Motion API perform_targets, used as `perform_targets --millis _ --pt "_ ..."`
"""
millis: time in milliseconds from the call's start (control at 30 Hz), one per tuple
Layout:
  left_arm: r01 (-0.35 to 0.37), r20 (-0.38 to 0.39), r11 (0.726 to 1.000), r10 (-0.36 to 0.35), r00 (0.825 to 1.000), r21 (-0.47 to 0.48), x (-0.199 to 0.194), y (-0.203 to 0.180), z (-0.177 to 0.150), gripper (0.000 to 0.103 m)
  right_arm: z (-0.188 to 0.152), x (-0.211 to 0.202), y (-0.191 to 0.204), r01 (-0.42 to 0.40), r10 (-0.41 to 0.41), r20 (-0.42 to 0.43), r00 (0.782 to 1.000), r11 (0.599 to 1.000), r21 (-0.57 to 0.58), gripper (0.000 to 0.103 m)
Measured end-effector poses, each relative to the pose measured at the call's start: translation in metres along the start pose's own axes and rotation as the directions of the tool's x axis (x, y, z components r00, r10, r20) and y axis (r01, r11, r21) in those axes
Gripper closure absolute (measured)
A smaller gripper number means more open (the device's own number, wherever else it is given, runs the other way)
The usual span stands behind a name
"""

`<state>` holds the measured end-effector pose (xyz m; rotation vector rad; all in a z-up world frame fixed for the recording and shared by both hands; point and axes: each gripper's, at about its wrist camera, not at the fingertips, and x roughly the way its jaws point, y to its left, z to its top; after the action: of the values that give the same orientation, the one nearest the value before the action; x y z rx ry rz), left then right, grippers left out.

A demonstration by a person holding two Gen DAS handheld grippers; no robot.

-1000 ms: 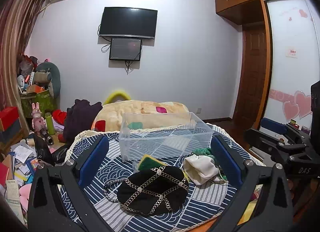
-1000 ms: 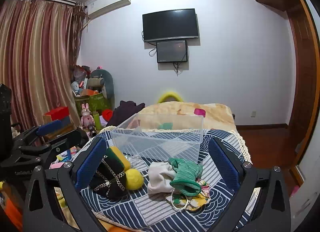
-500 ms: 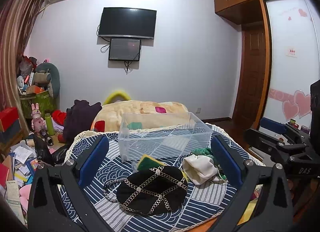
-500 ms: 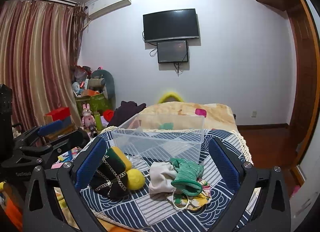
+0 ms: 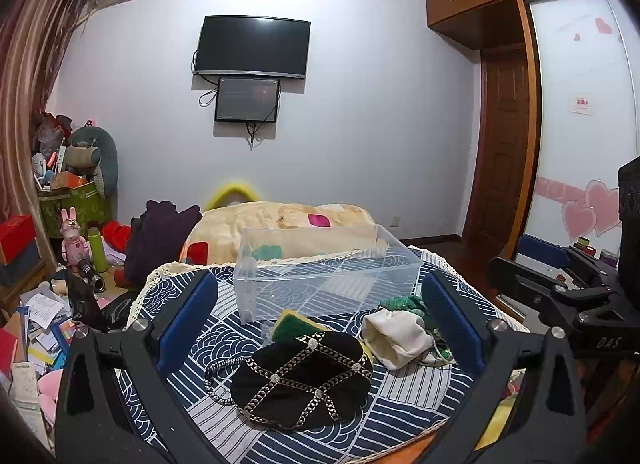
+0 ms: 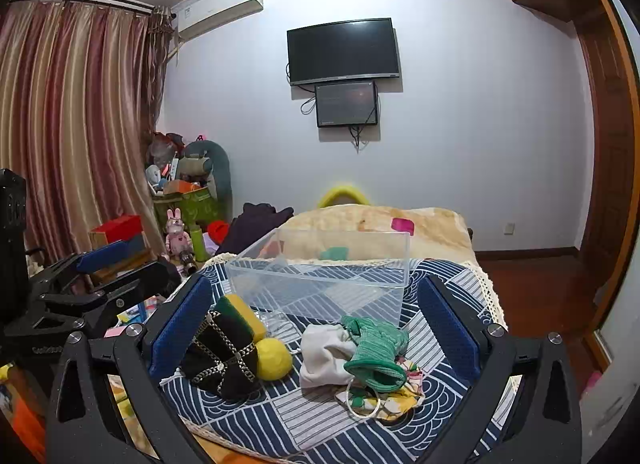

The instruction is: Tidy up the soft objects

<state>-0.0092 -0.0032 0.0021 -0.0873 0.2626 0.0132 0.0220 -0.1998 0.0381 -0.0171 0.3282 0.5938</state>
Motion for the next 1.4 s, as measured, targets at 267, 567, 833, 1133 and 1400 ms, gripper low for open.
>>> perform_targets --millis 267,567,833,1133,1400 --pt "-0.001 0.002 1.000 0.001 1.000 0.000 0.000 -0.001 -0.001 0.000 0.000 0.000 0.001 -0.003 0.003 0.000 1.000 1.000 -0.001 0.000" --pt "0.007 -0.002 1.000 -0.007 1.000 -0.003 0.001 -0.002 -0.001 0.000 -0.001 0.000 0.000 -0.007 0.007 0.003 1.000 1.000 0.001 0.000" --pt "0.010 -0.005 1.000 -0.010 1.000 -0.005 0.001 0.000 -0.001 0.000 0.000 -0.001 0.000 -0.009 0.009 0.006 1.000 1.000 0.006 0.000" --pt "0.029 -0.027 0.999 -0.030 0.999 -0.023 0.005 0.005 -0.005 0.000 -0.001 0.001 -0.003 0.000 0.000 0.008 1.000 1.000 0.004 0.000" --pt "0.001 -0.114 0.998 -0.007 0.993 -0.060 0.024 0.020 -0.022 0.019 -0.007 0.012 -0.016 0.007 -0.006 -0.016 1.000 0.999 0.035 0.011"
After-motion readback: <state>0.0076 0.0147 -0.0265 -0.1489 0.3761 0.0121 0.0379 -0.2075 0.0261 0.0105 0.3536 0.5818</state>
